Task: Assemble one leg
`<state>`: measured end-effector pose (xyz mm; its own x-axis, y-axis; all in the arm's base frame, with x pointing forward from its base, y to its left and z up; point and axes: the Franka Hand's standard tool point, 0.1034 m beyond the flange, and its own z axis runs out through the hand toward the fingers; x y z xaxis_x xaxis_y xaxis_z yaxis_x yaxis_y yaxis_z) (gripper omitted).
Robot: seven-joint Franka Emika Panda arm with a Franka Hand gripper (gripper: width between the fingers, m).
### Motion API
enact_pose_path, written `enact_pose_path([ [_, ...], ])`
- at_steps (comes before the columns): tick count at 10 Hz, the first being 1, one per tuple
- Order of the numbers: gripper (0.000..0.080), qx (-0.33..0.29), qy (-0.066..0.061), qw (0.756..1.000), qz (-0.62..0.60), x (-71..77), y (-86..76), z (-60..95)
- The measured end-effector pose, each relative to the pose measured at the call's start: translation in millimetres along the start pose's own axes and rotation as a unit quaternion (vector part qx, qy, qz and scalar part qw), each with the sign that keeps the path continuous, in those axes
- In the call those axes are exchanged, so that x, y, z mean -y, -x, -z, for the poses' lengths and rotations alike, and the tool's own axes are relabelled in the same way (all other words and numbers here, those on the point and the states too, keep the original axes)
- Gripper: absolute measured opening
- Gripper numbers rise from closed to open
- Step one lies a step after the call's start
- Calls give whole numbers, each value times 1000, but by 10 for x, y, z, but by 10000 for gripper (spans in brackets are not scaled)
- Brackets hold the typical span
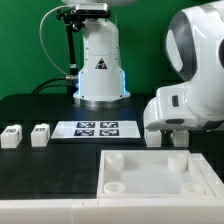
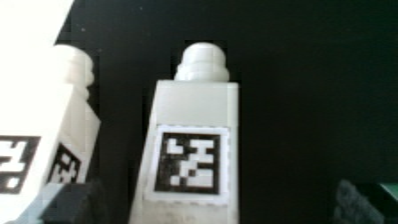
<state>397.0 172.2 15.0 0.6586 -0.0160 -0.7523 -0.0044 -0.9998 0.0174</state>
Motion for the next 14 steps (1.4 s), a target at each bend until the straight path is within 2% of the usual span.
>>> enact_pose_path([
  [2,649,2,1,1000,0,12,-2,-26],
  [3,612,2,1,1000,0,12,-3,-27],
  [4,612,2,1,1000,0,12,-3,-27],
  [5,433,2,1,1000,0,11,-3,-27],
  [6,433,2,1,1000,0,11,-3,-27],
  [7,291,2,1,1000,0,13,-1,-26],
  [11,291,2,1,1000,0,13,-1,-24],
  [12,291,11,4,1000,18,-30,40,34],
  [13,291,19,3,999,41,-148,135,387],
  [14,291,2,0,999,40,-230,208,665],
])
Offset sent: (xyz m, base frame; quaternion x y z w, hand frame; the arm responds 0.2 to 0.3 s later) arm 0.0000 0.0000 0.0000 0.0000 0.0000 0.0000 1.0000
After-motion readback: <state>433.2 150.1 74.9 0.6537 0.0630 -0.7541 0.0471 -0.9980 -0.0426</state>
